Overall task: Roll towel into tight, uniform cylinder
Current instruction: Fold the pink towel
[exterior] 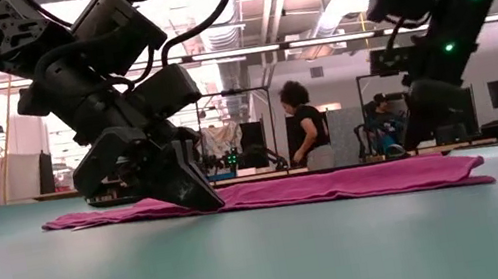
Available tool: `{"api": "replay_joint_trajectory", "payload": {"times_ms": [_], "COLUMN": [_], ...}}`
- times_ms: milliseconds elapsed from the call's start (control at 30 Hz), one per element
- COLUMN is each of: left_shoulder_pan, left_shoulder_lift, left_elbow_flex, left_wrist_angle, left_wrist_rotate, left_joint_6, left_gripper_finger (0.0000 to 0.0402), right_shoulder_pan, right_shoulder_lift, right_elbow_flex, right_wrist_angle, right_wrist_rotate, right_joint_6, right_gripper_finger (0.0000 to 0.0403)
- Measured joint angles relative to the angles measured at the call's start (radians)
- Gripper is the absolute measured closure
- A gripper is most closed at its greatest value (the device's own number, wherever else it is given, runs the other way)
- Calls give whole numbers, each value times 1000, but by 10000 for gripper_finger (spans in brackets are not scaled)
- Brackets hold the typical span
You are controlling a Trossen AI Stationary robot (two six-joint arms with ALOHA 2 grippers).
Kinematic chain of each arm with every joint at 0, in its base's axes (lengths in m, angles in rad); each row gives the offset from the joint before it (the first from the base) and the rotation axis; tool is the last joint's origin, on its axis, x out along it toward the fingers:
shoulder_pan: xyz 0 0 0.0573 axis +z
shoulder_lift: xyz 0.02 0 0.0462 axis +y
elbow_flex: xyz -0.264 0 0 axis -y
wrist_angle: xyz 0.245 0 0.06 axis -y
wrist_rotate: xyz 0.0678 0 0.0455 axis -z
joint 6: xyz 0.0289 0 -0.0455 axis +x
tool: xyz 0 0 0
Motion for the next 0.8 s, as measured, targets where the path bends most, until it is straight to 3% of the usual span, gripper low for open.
{"api": "replay_joint_trajectory", "payload": {"times_ms": [200,533,800], "left_shoulder_pan": [0,0,0], "left_shoulder_lift": [0,0,0], "left_elbow_flex": [0,0,0], "left_wrist_angle": [0,4,4], "left_wrist_rotate": [0,0,1], "left_joint_6": [16,19,27], "left_gripper_finger": [402,401,402], "right_shoulder_pan": [-36,-8,-4], "right_shoulder_lift": [2,147,155], "right_elbow_flex": [1,3,42], "right_wrist_angle": [27,53,49], "right_wrist_rotate": [-80,-69,-69], "right_joint_6": [-62,-61,-80], "right_gripper_finger": [260,262,328]}}
